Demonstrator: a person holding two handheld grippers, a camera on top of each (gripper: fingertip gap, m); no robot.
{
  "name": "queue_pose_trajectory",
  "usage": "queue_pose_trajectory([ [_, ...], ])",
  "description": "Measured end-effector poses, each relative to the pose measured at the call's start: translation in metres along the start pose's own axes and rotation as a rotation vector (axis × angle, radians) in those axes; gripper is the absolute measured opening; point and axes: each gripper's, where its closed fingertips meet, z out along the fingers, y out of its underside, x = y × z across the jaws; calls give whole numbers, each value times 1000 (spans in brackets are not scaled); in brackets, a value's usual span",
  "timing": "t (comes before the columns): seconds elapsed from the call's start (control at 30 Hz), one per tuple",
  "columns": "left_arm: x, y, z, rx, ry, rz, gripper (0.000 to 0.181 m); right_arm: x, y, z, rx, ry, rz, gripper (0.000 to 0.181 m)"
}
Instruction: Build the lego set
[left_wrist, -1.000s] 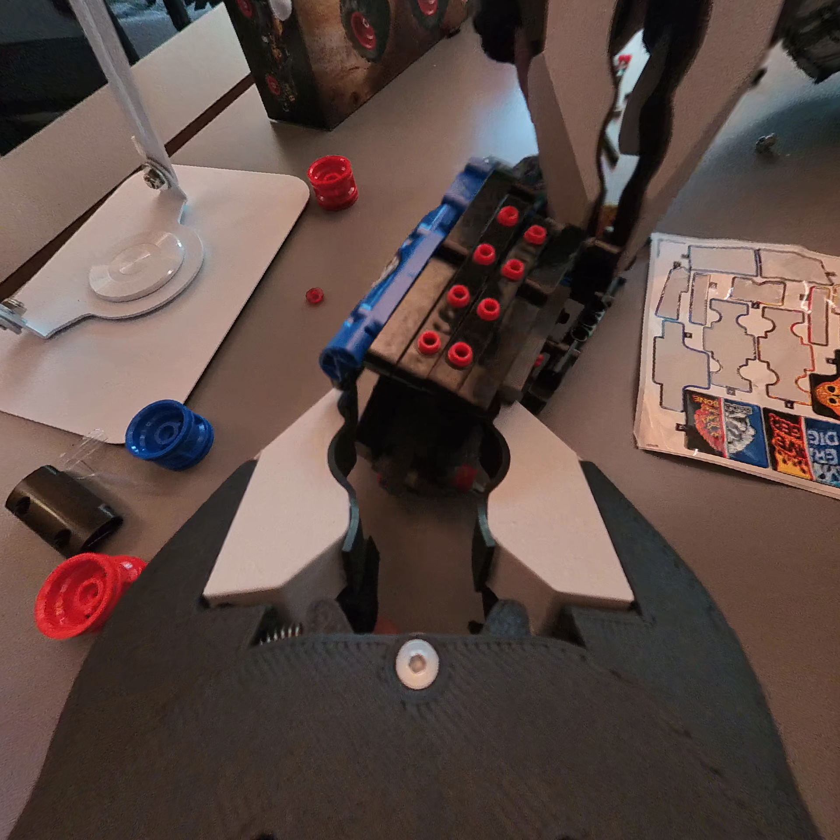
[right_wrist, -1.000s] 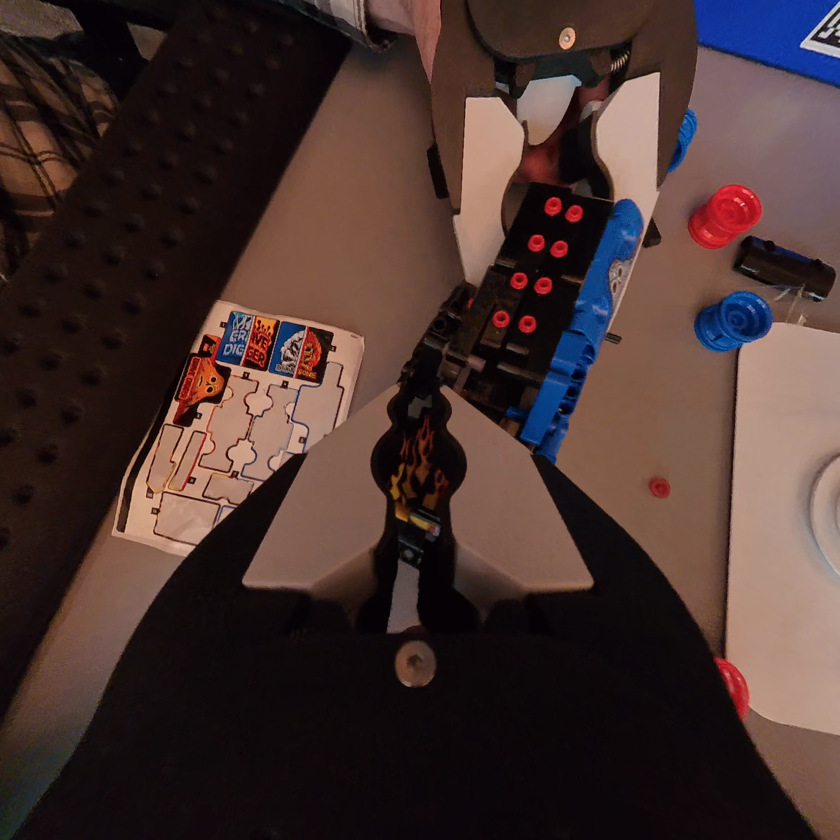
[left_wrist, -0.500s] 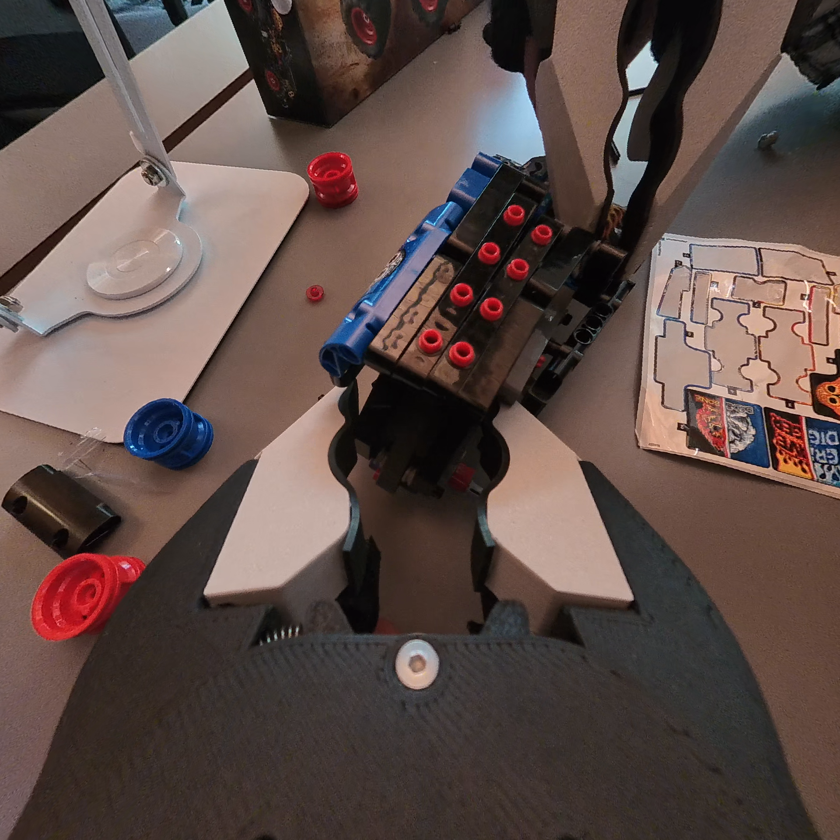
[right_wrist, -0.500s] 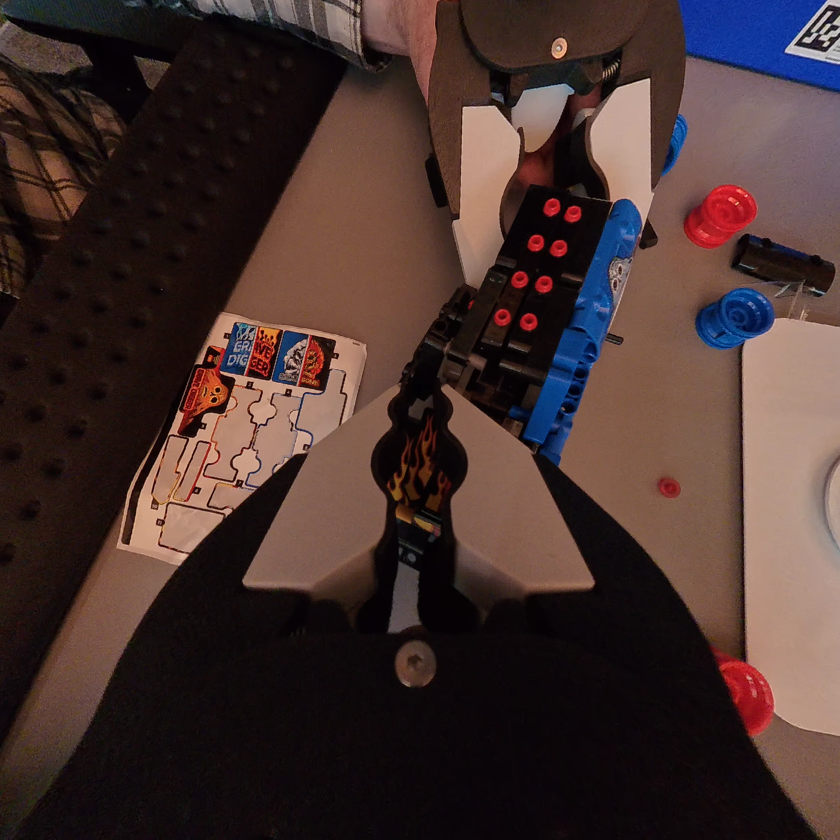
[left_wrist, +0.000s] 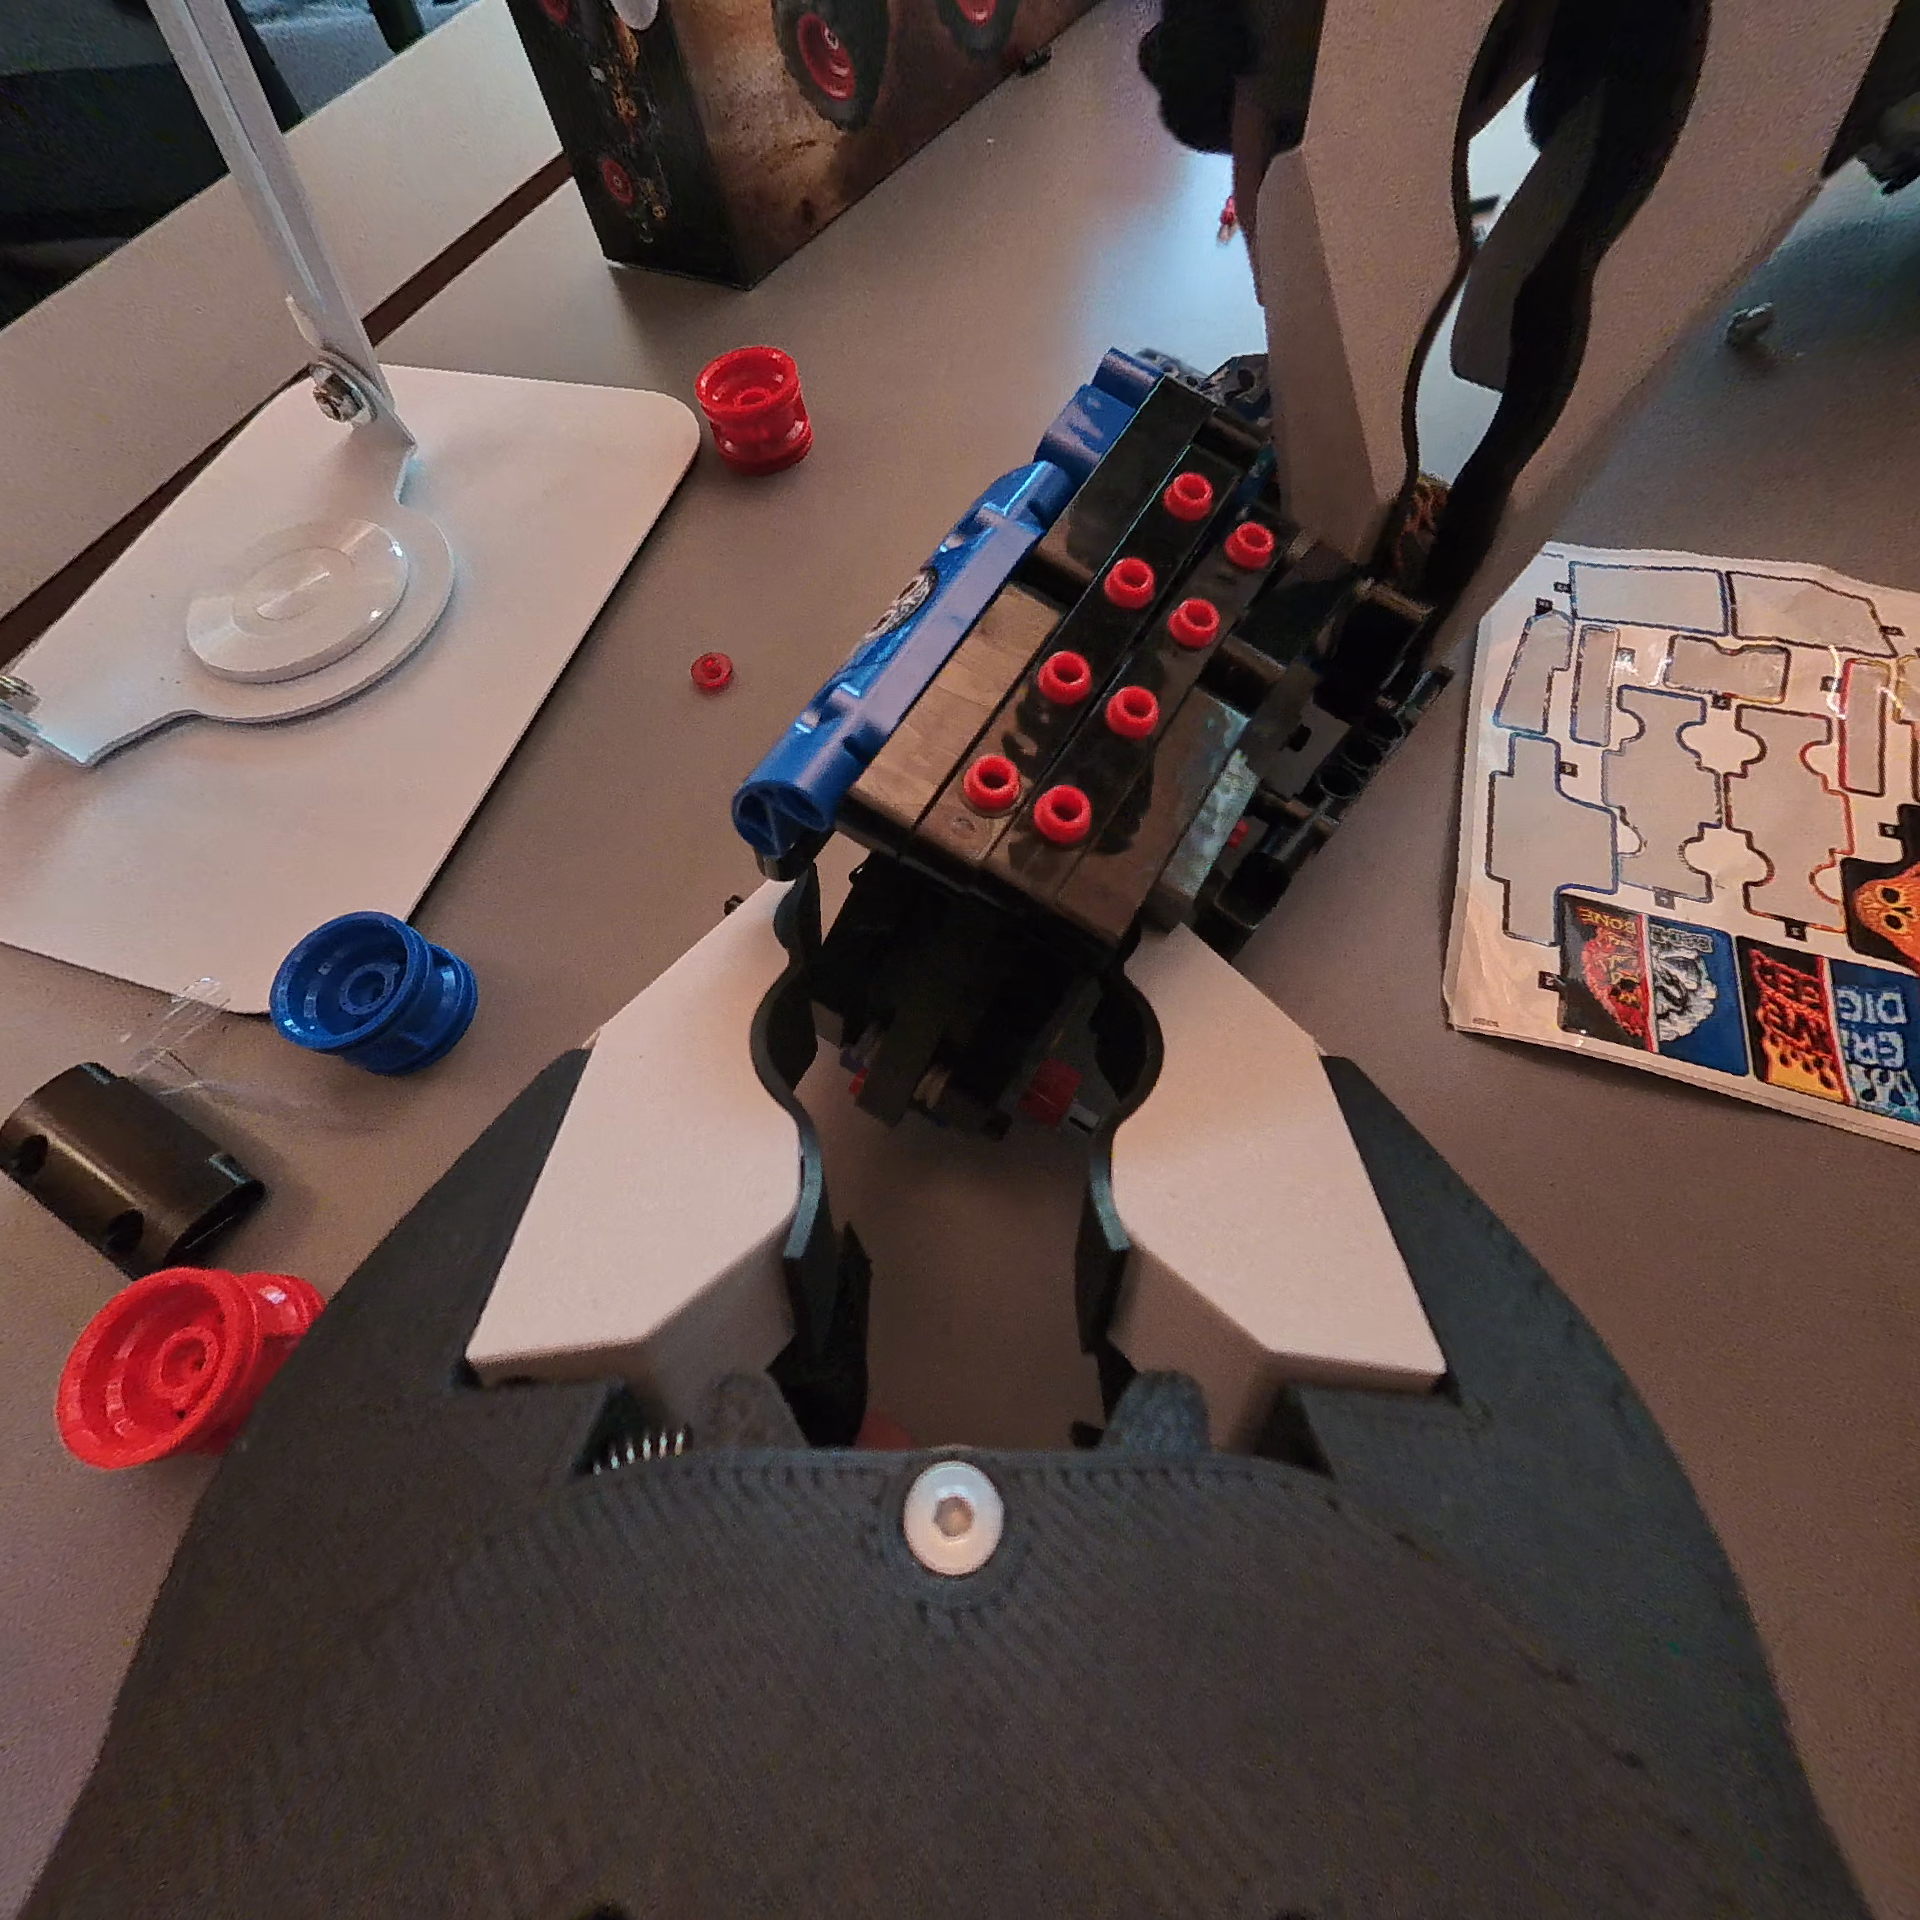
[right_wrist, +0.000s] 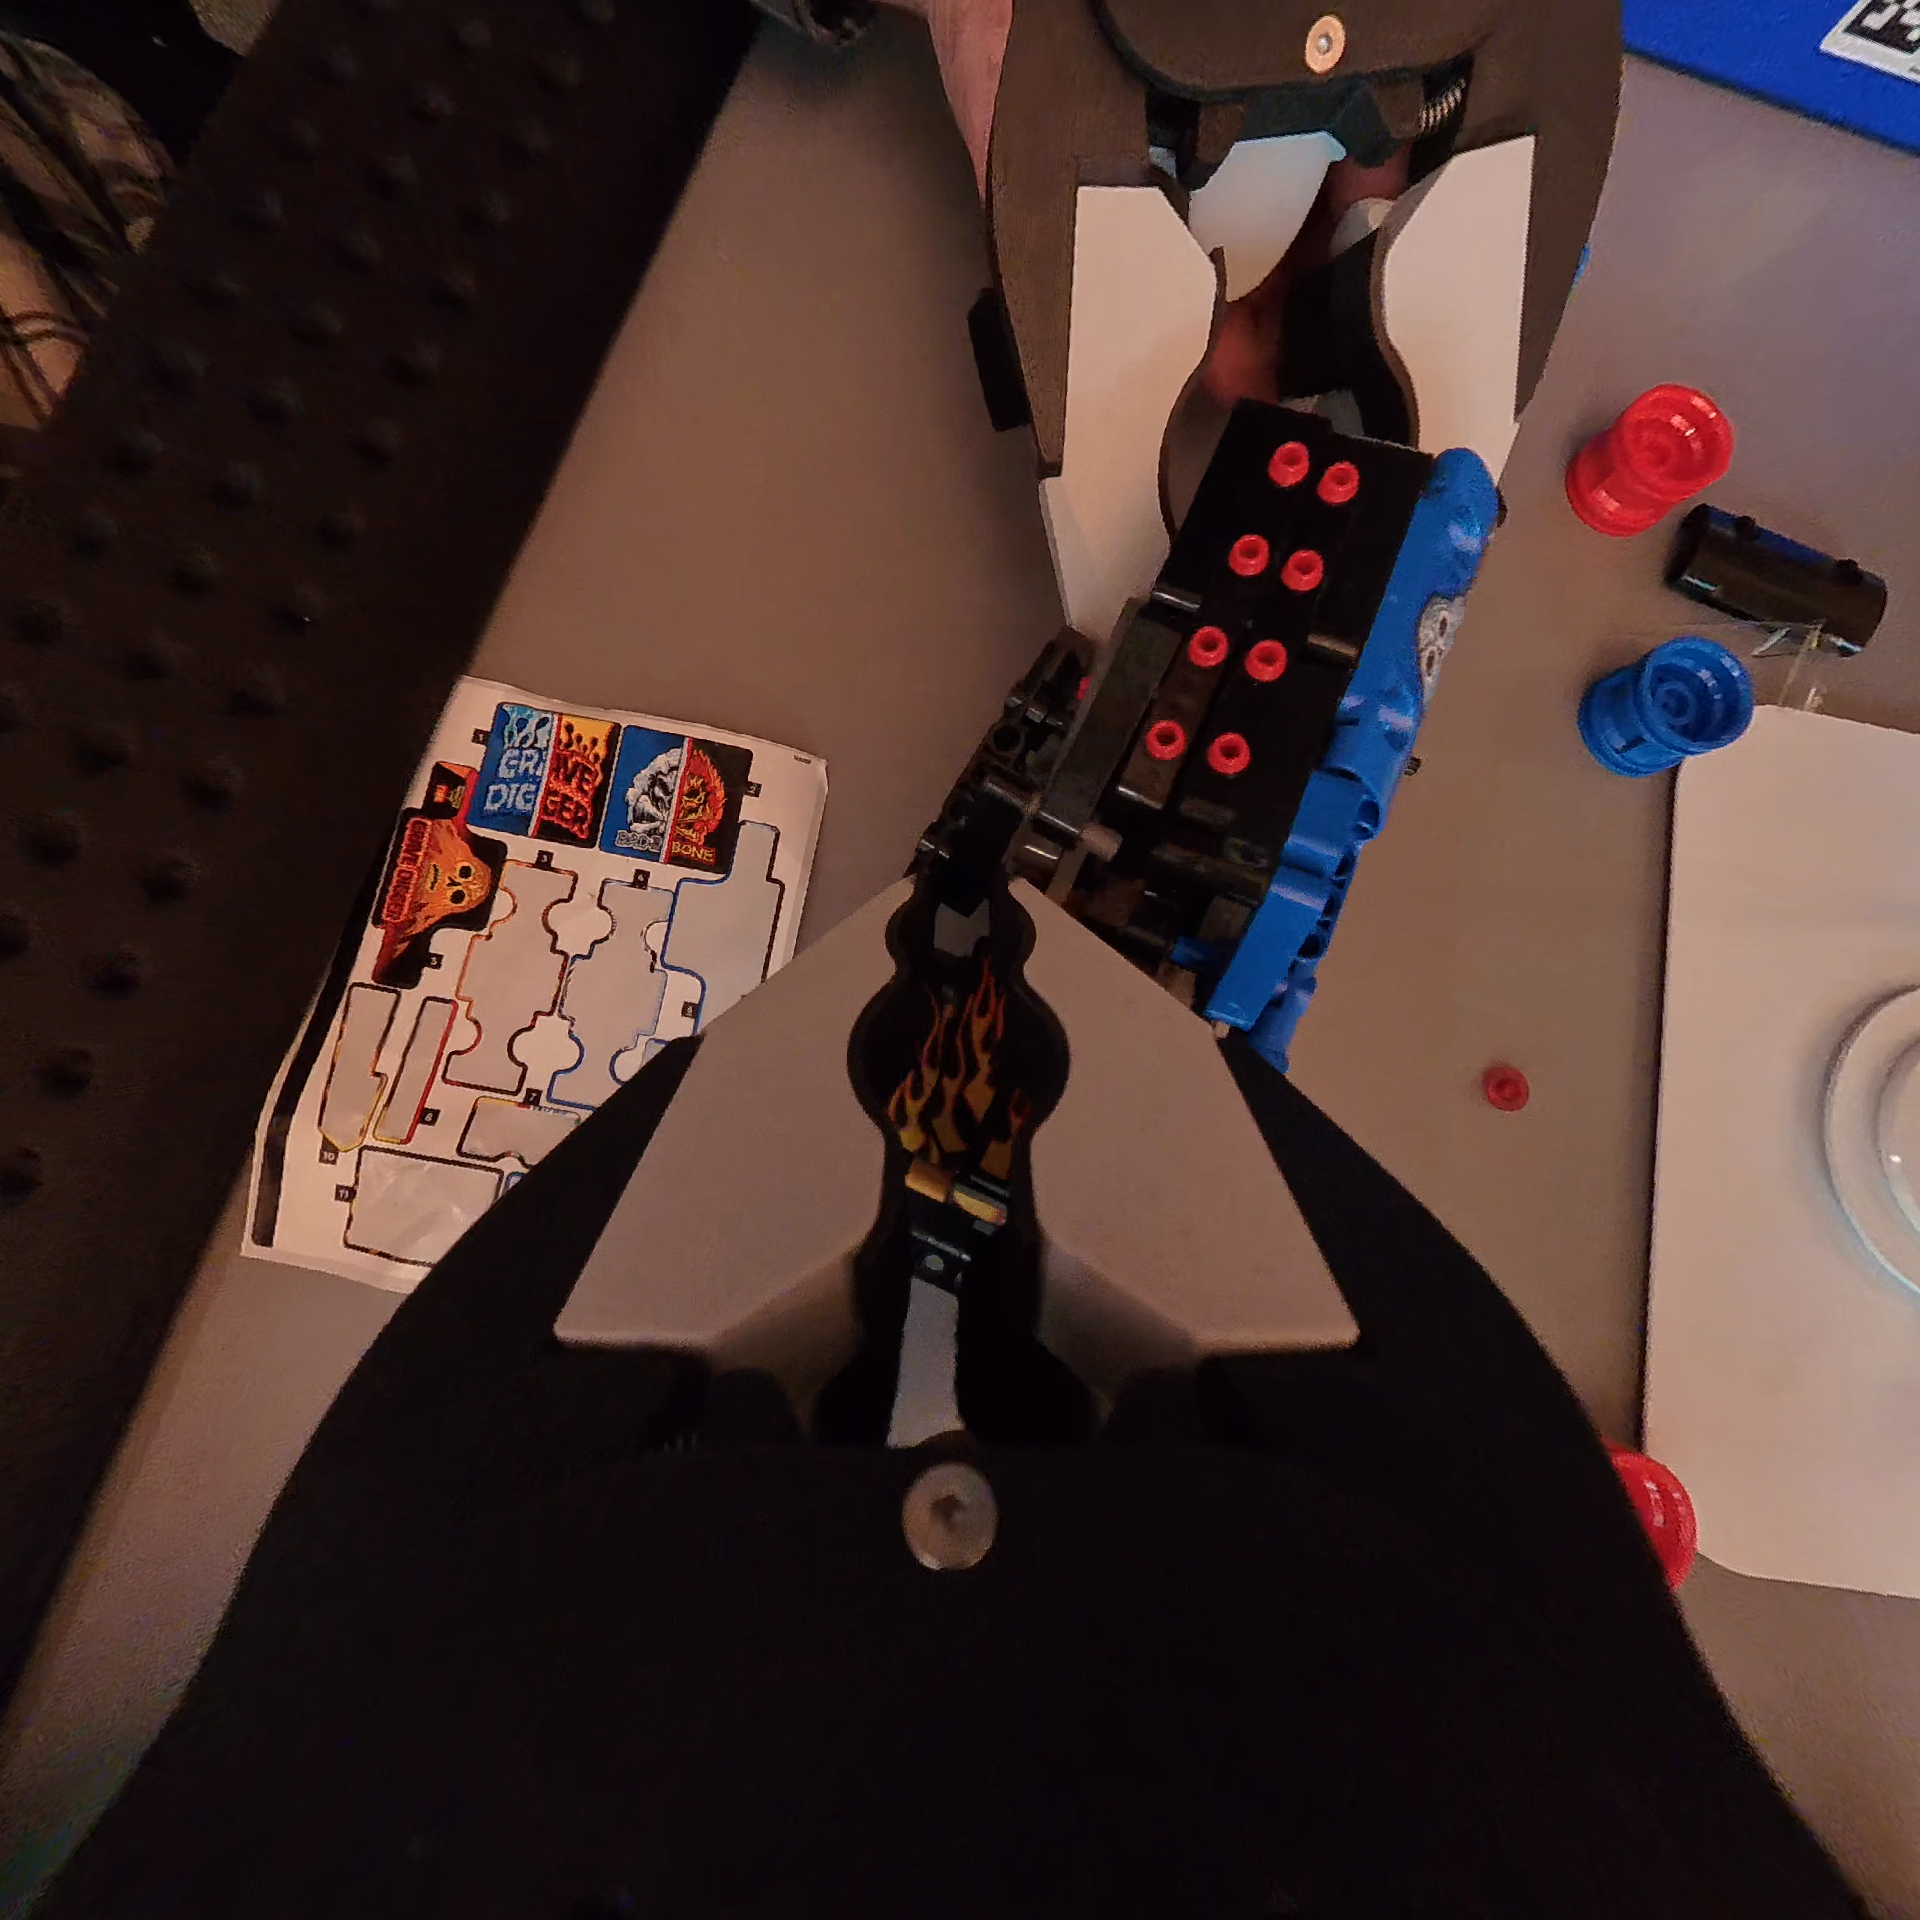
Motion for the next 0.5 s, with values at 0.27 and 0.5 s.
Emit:
queue_pose_trajectory([
  [0.27,2,2,3,-22,5,-13,52,5,7,4,-78,74,-41,5],
  [0.5,2,3,1,-34,-6,-7,50,2,12,2,-102,69,-61,5],
])
